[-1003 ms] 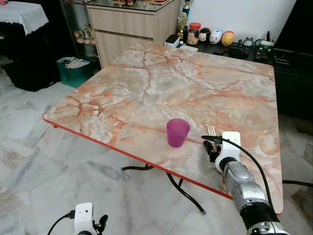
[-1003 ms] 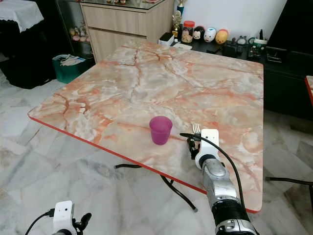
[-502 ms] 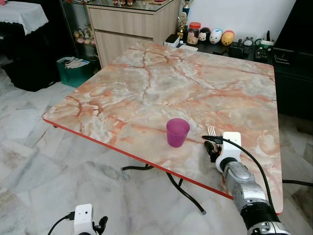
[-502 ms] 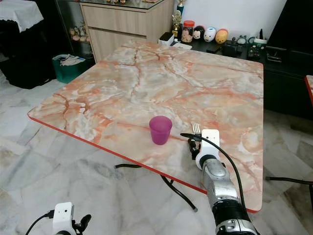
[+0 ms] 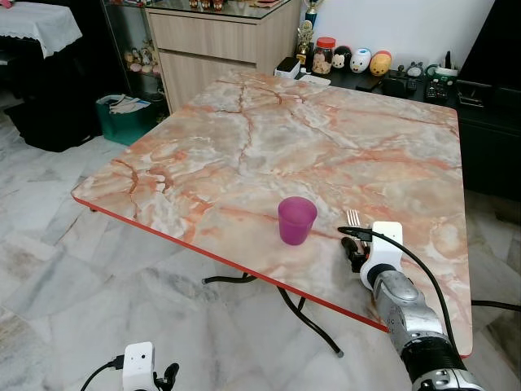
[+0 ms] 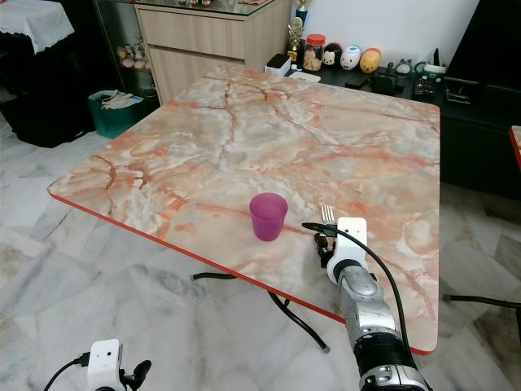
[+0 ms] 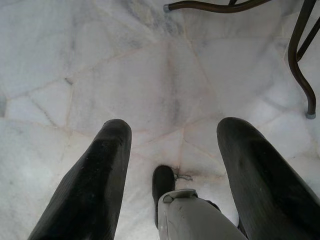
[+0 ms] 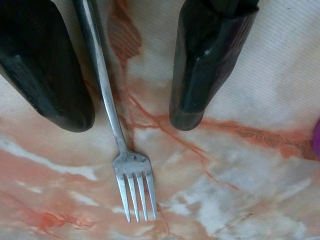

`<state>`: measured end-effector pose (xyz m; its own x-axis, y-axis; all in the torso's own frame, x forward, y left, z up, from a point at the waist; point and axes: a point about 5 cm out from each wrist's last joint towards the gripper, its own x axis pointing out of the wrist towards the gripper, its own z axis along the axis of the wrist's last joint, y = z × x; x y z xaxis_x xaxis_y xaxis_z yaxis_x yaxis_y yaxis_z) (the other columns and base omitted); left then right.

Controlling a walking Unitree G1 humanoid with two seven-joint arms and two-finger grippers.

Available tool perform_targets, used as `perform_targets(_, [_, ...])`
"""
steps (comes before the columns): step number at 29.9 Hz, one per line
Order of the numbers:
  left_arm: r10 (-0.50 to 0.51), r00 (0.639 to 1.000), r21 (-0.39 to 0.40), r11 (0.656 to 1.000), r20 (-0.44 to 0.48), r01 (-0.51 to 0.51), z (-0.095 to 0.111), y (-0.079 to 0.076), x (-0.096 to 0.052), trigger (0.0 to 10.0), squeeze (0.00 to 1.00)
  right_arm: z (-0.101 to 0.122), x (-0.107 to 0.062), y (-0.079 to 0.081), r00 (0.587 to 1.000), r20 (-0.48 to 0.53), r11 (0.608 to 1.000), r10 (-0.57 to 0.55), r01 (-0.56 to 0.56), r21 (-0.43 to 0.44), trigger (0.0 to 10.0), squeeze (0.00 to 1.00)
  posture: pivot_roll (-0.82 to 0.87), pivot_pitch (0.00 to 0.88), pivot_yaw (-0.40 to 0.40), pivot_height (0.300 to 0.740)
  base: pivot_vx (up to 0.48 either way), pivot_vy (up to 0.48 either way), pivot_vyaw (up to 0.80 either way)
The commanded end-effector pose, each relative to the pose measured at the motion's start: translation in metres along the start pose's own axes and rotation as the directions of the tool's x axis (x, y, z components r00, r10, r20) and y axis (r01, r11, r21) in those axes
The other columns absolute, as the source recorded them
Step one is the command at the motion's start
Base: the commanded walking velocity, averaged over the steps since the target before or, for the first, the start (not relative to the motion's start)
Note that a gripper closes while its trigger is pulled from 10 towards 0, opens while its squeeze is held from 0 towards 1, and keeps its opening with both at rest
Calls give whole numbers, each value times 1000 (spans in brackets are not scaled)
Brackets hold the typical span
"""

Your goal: Setting the table

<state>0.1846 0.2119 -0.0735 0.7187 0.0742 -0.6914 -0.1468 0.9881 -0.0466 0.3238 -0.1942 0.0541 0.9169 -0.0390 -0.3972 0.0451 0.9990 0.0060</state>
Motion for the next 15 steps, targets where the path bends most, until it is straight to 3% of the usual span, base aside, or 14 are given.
perform_targets(1, [8,999,-7,1000,-34,-8,-6,4,-2,10000,0,-5,0,-5,999,-32,1000,-21,22,11,9216,0,-47,0,7,740,0,0,0])
perform_targets(2, [7,999,-8,1000,-33,-7,-6,4,-2,10000,0,-8,0,-6,999,-41,1000,-25,25,12,3922,0,-45,0,7,740,0,0,0])
perform_targets(3, [6,999,-8,1000,-33,-6,-6,3,-2,10000,0,-9,0,-5,999,-45,1000,-23,24,14,0,0,-45,0,7,740,0,0,0])
perform_targets(15, [1,999,-6,1000,-36,-1,-6,3,-2,10000,0,-9,1,-4,999,-46,1000,-19,20,14,0,0,-48,0,9,740,0,0,0])
